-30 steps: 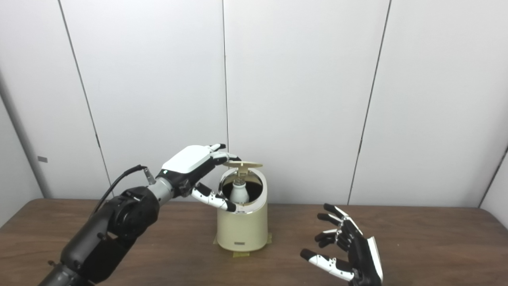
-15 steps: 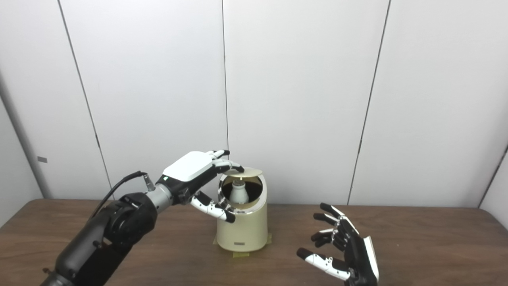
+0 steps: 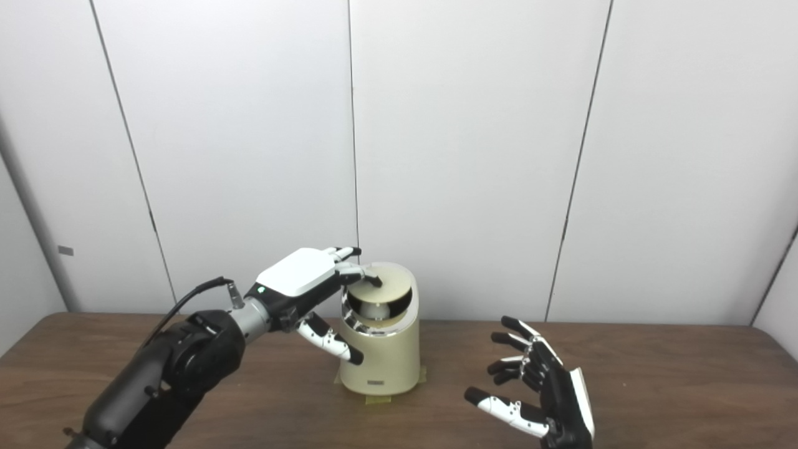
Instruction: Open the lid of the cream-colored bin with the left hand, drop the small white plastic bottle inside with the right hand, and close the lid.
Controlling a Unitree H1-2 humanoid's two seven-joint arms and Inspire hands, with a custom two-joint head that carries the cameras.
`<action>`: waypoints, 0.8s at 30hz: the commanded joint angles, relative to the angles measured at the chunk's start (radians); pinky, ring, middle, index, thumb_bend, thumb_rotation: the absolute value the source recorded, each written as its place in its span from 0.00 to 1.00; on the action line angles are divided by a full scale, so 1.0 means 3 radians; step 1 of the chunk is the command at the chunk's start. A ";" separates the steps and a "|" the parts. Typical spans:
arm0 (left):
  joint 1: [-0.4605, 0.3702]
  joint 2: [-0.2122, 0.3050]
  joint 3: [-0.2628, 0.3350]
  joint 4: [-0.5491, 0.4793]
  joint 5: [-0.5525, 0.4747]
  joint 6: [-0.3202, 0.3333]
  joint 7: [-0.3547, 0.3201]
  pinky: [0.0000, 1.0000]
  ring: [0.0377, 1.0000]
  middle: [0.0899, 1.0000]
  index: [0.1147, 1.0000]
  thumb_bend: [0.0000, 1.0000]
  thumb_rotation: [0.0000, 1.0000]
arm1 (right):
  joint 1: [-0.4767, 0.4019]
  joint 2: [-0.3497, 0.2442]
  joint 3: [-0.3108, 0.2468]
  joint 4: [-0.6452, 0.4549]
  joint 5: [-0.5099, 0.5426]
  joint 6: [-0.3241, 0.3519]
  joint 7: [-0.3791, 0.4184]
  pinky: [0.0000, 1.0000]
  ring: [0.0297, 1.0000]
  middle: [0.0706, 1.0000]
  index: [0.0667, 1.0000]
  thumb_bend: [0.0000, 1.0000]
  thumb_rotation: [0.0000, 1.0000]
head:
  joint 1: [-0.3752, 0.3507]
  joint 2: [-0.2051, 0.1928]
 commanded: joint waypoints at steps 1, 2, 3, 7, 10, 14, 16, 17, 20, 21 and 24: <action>-0.0146 0.0079 -0.0006 -0.0080 0.0097 -0.0088 0.0070 1.00 1.00 0.81 0.83 0.99 0.48 | -0.0102 0.0011 -0.0002 -0.0129 0.0002 -0.0012 -0.0028 0.45 0.50 0.69 0.76 0.74 0.20 | -0.0004 0.0007; -0.0142 0.0080 -0.0011 -0.0085 0.0114 -0.0089 0.0059 1.00 1.00 0.81 0.82 0.99 0.48 | -0.0102 0.0013 -0.0001 -0.0135 0.0011 -0.0006 -0.0023 0.45 0.50 0.69 0.76 0.74 0.20 | -0.0007 0.0011; -0.0139 0.0079 -0.0009 -0.0090 0.0122 -0.0087 0.0048 1.00 1.00 0.81 0.82 1.00 0.48 | -0.0102 0.0016 0.0001 -0.0141 0.0017 0.0000 -0.0020 0.44 0.49 0.69 0.76 0.73 0.19 | -0.0011 0.0014; -0.0115 0.0070 -0.0003 -0.0107 0.0135 -0.0108 0.0027 1.00 1.00 0.81 0.81 1.00 0.47 | -0.0105 0.0011 0.0007 -0.0137 -0.0003 0.0015 -0.0025 0.45 0.50 0.69 0.76 0.73 0.20 | -0.0016 0.0022; -0.0104 0.0076 -0.0003 -0.0120 0.0135 -0.0119 0.0015 1.00 1.00 0.81 0.81 1.00 0.49 | -0.0104 0.0017 0.0006 -0.0136 0.0053 0.0015 -0.0004 0.44 0.50 0.70 0.77 0.74 0.19 | -0.0022 0.0029; -0.0084 0.0086 -0.0004 -0.0144 0.0124 -0.0151 0.0006 1.00 1.00 0.81 0.81 1.00 0.50 | -0.0104 0.0029 0.0017 -0.0176 0.0036 0.0045 -0.0015 0.43 0.49 0.70 0.76 0.73 0.19 | -0.0035 0.0042; -0.0075 0.0088 -0.0005 -0.0154 0.0130 -0.0157 0.0003 1.00 1.00 0.81 0.81 1.00 0.50 | -0.0108 0.0030 0.0018 -0.0170 0.0038 0.0046 -0.0014 0.43 0.49 0.70 0.76 0.73 0.18 | -0.0041 0.0045; -0.0069 0.0088 -0.0005 -0.0157 0.0131 -0.0159 0.0003 1.00 1.00 0.81 0.81 1.00 0.51 | -0.0112 0.0025 0.0022 -0.0159 0.0015 0.0038 -0.0021 0.43 0.48 0.70 0.76 0.73 0.18 | -0.0044 0.0049; -0.0057 0.0084 -0.0008 -0.0161 0.0137 -0.0162 0.0002 1.00 1.00 0.80 0.81 1.00 0.50 | -0.0115 0.0024 0.0031 -0.0173 -0.0032 0.0046 -0.0036 0.44 0.50 0.69 0.76 0.74 0.19 | -0.0047 0.0053; -0.0054 0.0084 -0.0010 -0.0163 0.0138 -0.0163 -0.0001 1.00 1.00 0.80 0.81 1.00 0.48 | -0.0114 0.0027 0.0034 -0.0185 -0.0040 0.0054 -0.0037 0.45 0.51 0.69 0.76 0.74 0.19 | -0.0048 0.0058; -0.0040 0.0081 -0.0018 -0.0165 0.0141 -0.0185 0.0009 1.00 1.00 0.80 0.81 1.00 0.46 | -0.0114 0.0035 0.0032 -0.0207 -0.0036 0.0092 -0.0033 0.46 0.52 0.69 0.76 0.74 0.19 | -0.0050 0.0061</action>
